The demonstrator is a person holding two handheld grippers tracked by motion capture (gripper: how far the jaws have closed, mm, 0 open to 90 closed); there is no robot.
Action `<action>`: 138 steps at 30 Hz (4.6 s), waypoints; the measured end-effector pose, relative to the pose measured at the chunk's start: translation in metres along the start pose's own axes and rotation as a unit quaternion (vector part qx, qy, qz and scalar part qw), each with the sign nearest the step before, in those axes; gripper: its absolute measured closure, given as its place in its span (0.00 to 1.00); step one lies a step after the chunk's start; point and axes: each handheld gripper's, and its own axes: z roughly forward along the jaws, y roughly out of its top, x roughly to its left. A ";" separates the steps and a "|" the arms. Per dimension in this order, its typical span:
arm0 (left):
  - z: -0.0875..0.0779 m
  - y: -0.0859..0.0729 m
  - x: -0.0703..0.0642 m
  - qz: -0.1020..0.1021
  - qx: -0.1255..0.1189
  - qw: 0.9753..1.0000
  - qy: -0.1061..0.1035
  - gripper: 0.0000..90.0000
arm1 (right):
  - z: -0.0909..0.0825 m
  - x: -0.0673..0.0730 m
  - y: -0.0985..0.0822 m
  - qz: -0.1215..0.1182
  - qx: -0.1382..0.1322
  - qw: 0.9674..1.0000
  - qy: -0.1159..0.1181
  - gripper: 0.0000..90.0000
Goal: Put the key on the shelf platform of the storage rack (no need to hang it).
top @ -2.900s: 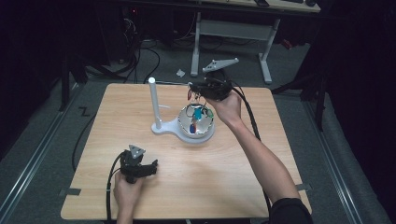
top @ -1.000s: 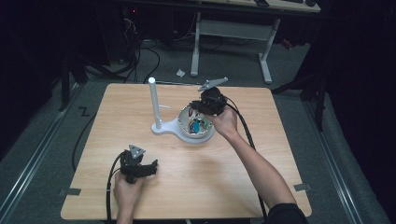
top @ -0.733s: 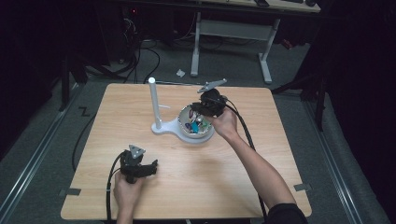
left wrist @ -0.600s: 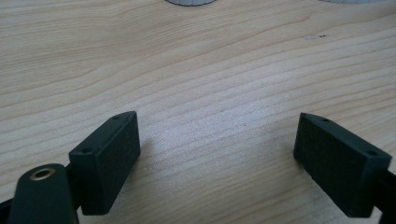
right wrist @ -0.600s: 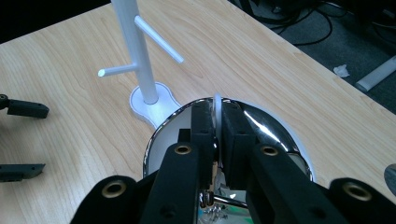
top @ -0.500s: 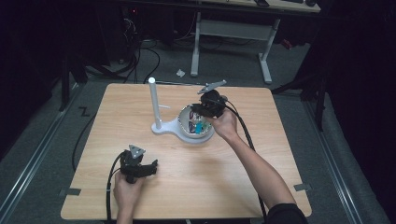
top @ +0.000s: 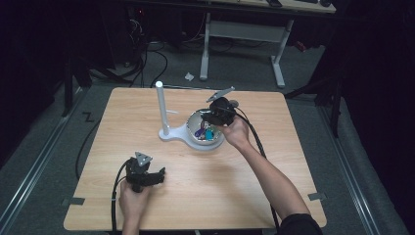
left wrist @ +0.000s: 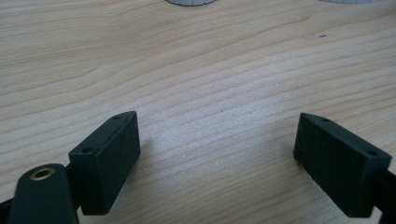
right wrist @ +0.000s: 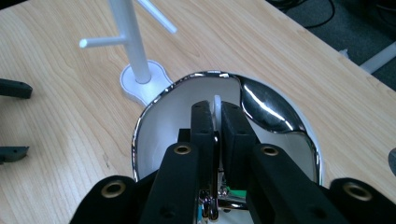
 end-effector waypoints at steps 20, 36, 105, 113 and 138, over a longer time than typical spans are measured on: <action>0.000 0.000 0.001 0.004 -0.002 1.000 0.000 0.17 | 0.023 -0.006 -0.022 0.023 0.047 0.999 0.011 0.94; 0.000 0.000 0.000 0.000 -0.001 1.000 0.002 0.17 | 0.018 -0.004 -0.031 0.038 0.022 0.999 -0.003 0.78; 0.000 0.000 0.000 0.002 -0.001 1.000 0.000 0.17 | -0.116 -0.024 -0.108 0.118 -0.080 0.989 -0.034 0.57; 0.000 0.000 0.000 0.002 -0.001 1.000 0.000 0.17 | -0.128 -0.023 -0.121 0.124 -0.080 0.988 -0.047 0.57; 0.000 0.000 0.001 0.007 -0.001 1.000 -0.002 0.17 | -0.130 0.002 -0.161 0.136 -0.074 0.986 -0.055 0.57</action>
